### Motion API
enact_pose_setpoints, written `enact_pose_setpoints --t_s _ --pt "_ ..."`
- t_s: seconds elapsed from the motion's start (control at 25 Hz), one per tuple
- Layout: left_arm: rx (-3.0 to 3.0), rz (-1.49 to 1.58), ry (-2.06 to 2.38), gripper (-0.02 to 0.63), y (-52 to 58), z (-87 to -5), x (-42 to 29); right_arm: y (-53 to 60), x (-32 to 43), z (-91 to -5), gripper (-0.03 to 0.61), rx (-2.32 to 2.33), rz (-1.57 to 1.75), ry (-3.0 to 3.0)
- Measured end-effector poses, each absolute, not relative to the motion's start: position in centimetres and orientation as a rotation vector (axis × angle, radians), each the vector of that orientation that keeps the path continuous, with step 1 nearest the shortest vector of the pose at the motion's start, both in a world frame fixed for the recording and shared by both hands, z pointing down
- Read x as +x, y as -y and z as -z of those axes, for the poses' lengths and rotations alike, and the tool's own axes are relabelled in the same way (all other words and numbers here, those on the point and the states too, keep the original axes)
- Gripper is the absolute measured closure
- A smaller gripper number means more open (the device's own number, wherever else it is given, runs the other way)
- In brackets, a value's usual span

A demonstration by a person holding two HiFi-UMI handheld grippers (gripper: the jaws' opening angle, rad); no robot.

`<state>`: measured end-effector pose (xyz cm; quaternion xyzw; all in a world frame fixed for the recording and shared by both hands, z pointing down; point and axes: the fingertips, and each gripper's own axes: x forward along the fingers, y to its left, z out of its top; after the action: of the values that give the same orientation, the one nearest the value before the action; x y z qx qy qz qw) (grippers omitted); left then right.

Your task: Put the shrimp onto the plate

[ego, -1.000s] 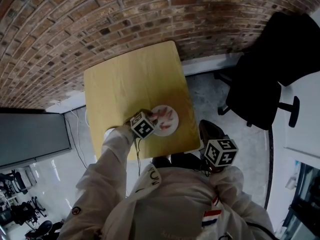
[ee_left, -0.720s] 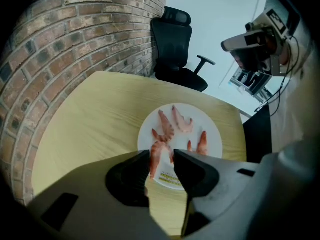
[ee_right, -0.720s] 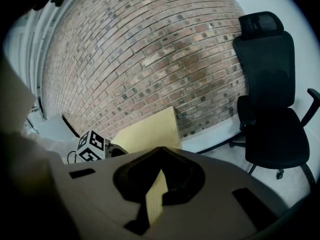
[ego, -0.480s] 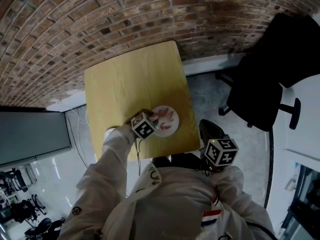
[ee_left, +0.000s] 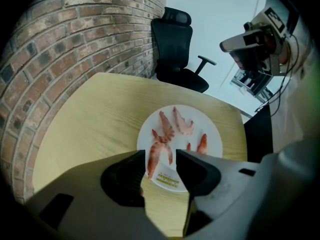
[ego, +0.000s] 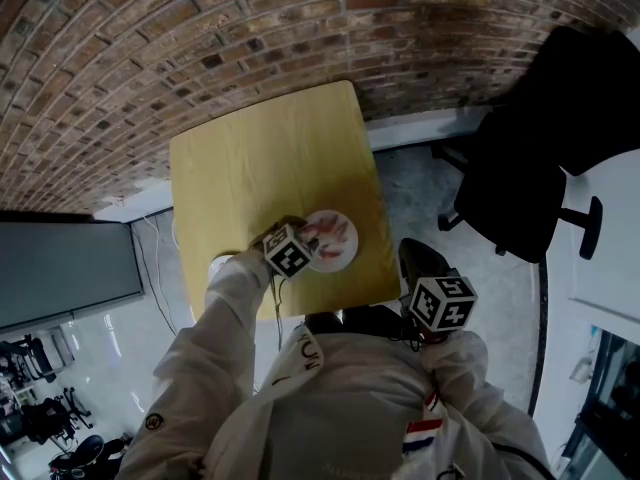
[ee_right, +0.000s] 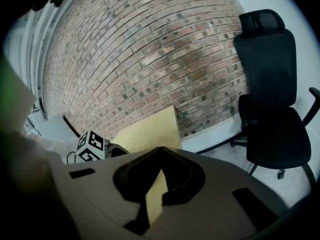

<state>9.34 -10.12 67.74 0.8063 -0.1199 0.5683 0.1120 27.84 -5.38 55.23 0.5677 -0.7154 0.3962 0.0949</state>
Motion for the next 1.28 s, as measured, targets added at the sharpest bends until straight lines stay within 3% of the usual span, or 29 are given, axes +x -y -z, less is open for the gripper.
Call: enact_pose_setpoints --t_s 0.8,1.28 --pt "2.420 -1.506 0.528 0.437 9.4 -64.4 7.1 4.3 24.2 -54.4 0.555 1.641 -1.149 2.154" --pt "2.358 -1.200 0.813 0.477 7.4 -60.3 0.5 3.5 18.4 -52.9 0.555 1.580 -1.099 2.208"
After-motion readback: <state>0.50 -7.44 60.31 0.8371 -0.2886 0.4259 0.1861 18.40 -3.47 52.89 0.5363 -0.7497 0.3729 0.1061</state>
